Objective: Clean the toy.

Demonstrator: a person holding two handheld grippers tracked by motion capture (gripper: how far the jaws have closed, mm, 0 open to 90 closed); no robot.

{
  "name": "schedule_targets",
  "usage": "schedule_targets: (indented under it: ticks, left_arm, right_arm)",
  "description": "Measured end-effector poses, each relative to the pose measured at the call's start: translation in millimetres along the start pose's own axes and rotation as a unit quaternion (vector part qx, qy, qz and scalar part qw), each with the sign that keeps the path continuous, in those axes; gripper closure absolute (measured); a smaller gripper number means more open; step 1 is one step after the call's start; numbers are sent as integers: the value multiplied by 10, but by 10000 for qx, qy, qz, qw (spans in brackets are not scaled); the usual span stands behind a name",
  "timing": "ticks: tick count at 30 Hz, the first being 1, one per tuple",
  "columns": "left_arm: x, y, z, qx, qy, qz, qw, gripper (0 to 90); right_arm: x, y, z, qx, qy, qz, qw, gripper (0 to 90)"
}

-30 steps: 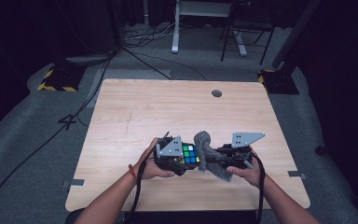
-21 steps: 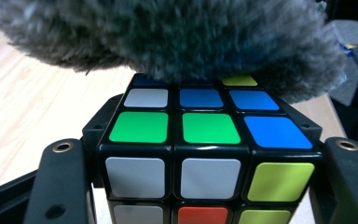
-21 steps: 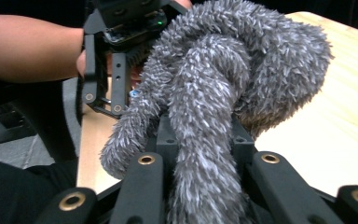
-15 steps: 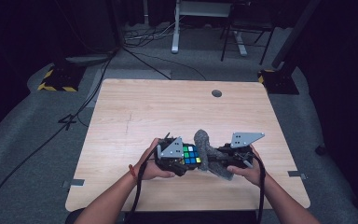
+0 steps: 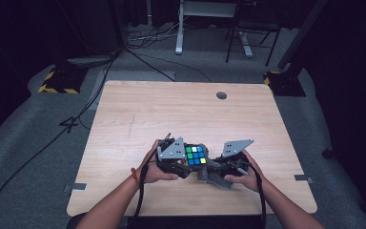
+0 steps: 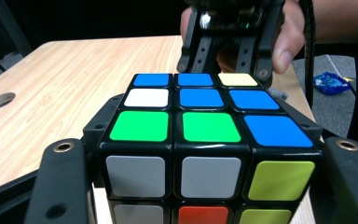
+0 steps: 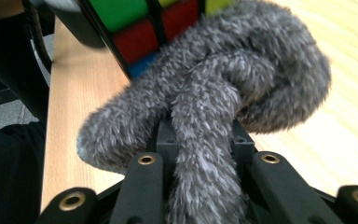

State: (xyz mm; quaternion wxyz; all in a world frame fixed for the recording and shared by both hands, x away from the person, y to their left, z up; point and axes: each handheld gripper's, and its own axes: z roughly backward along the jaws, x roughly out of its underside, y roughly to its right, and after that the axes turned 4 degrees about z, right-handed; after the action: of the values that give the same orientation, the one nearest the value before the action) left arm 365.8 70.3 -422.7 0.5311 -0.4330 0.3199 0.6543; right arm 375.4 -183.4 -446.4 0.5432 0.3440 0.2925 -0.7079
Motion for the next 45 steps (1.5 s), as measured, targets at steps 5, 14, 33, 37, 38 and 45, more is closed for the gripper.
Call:
schedule_targets:
  ticks: [5,14,33,37,38,45]
  left_arm:
    - [30,-7,-29,19,-83,1,10000,333]
    - [56,12,-74,13,-92,-66,9999,333]
    - [-18,56,-36,-28,-31,-193,9998,335]
    - [-18,45,-17,19,57,-131,9999,335]
    - [-18,43,-14,30,61,-136,9999,335]
    - [-17,19,8,22,116,-95,9999,335]
  right_arm:
    - [-46,3,144,93,350,-6,9993,738]
    - [-99,-55,245,205,635,-45,9978,738]
    - [-45,-28,89,377,157,94,9991,739]
    - [-28,-34,55,239,30,90,9997,739]
    - [-27,-37,49,181,-14,83,9998,739]
    - [-17,-58,23,14,-252,158,9996,738]
